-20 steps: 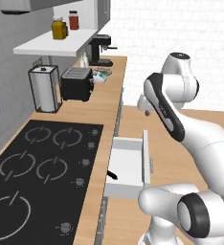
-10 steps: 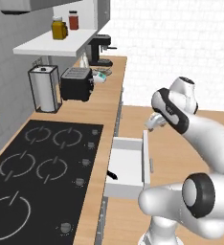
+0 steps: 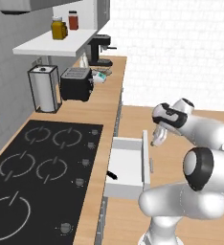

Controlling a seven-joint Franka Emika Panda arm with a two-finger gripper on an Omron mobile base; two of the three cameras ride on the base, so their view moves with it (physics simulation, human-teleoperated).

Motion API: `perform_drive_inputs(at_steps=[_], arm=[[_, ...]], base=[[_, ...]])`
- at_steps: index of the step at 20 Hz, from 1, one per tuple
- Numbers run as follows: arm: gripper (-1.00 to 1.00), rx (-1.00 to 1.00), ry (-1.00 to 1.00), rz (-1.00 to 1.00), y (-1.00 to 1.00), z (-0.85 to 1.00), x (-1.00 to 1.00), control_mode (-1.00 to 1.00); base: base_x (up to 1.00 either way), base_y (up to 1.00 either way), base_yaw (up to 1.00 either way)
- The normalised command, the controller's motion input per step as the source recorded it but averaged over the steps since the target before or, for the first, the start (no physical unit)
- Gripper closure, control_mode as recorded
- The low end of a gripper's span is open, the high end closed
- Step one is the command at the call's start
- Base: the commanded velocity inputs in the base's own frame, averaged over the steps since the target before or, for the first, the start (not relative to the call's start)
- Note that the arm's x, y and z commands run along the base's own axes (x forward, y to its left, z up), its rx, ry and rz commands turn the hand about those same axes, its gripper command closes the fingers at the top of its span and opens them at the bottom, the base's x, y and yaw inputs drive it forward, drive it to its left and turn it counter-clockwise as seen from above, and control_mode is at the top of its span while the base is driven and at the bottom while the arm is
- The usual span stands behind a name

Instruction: Pick up the knife from the drawer and place it on the cutting board. Then place the meat from the plate to the cutting board.

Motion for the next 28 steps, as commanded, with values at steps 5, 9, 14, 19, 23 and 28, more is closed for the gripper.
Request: perform_drive_inputs(at_steps=[5,9,14,19,23,28], arm=[[-1.00,0.00,-0.03,0.33,0.09,-0.71,0.38,-1.00],[-1.00,0.00,-0.01,0.21,0.13,-0.40,0.48,-1.00],[-1.00,0.00,0.00,0.05,0.04,-0.46,0.28,-1.00],[-1.00,0.00,0.00,0.05,0.00,-0.42,0.10,-1.00],[-1.00,0.00,-0.01,-0.03,0.00,-0.41,0.01,-1.00],[-1.00,0.00,-0.07,-0.03,0.00,-0.30,0.00,-1.00]], base=[[0.00,0.00,0.00],[0.00,0.00,0.00],[0.00,0.00,0.00],[0.00,0.00,0.00],[0.00,0.00,0.00],[0.00,0.00,0.00]])
